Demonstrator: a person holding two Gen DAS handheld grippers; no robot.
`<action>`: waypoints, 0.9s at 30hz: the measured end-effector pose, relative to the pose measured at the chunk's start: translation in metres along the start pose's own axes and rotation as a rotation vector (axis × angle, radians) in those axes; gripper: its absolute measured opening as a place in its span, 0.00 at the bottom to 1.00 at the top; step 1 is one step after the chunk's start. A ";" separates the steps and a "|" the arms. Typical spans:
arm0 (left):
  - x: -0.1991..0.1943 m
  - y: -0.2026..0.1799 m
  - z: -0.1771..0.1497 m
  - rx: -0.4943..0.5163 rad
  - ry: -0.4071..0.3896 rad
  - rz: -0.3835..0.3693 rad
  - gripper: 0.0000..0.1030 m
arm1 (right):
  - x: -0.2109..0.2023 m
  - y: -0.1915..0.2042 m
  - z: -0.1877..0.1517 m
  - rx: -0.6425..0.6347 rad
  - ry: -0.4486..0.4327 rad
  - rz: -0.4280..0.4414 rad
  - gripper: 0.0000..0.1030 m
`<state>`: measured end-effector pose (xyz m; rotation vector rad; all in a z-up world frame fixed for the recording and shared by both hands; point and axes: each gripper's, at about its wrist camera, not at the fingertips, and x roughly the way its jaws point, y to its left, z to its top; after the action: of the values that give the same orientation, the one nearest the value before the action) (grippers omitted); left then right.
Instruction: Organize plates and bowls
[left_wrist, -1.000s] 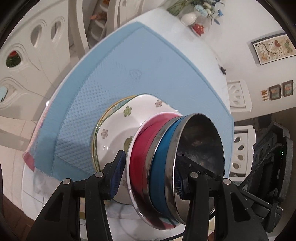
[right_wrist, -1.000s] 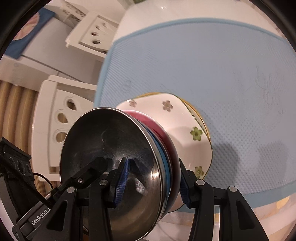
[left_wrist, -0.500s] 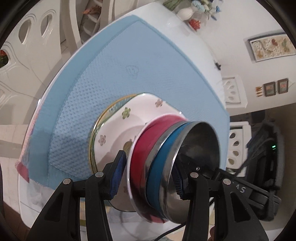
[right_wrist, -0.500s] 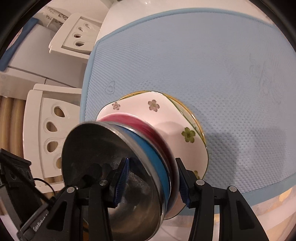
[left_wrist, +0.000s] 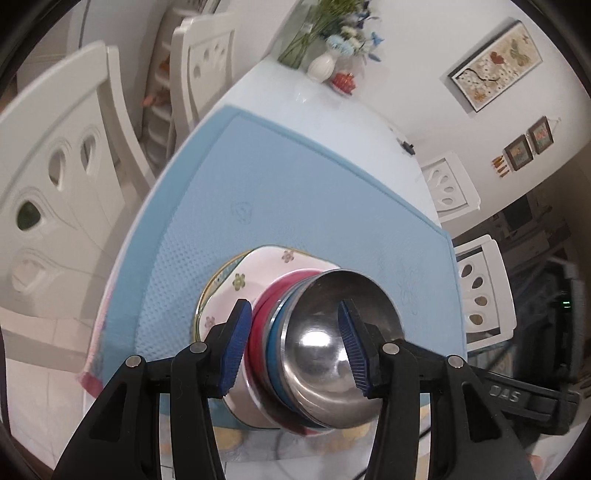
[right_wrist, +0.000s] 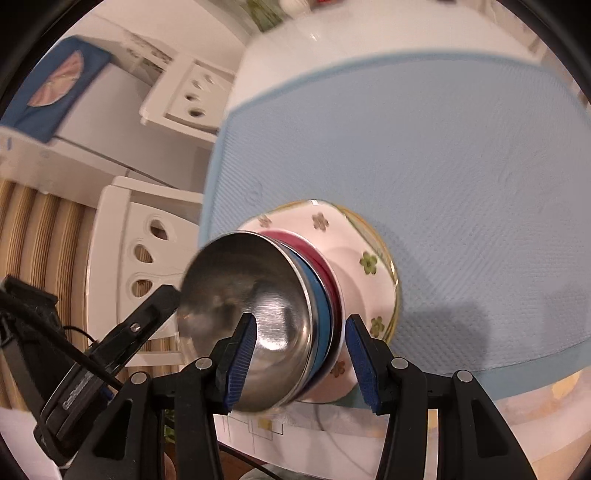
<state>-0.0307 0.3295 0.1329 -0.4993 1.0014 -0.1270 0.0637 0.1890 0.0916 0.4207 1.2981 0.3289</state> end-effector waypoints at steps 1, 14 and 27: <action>-0.006 -0.004 -0.001 0.012 -0.022 0.009 0.45 | -0.011 0.005 -0.002 -0.037 -0.036 -0.010 0.47; -0.083 -0.075 -0.039 0.209 -0.301 0.198 0.69 | -0.086 0.041 -0.063 -0.282 -0.270 -0.217 0.55; -0.125 -0.098 -0.092 0.120 -0.326 0.279 0.70 | -0.125 0.028 -0.119 -0.251 -0.297 -0.247 0.55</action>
<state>-0.1628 0.2527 0.2347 -0.2556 0.7297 0.1398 -0.0818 0.1696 0.1868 0.0889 0.9892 0.2084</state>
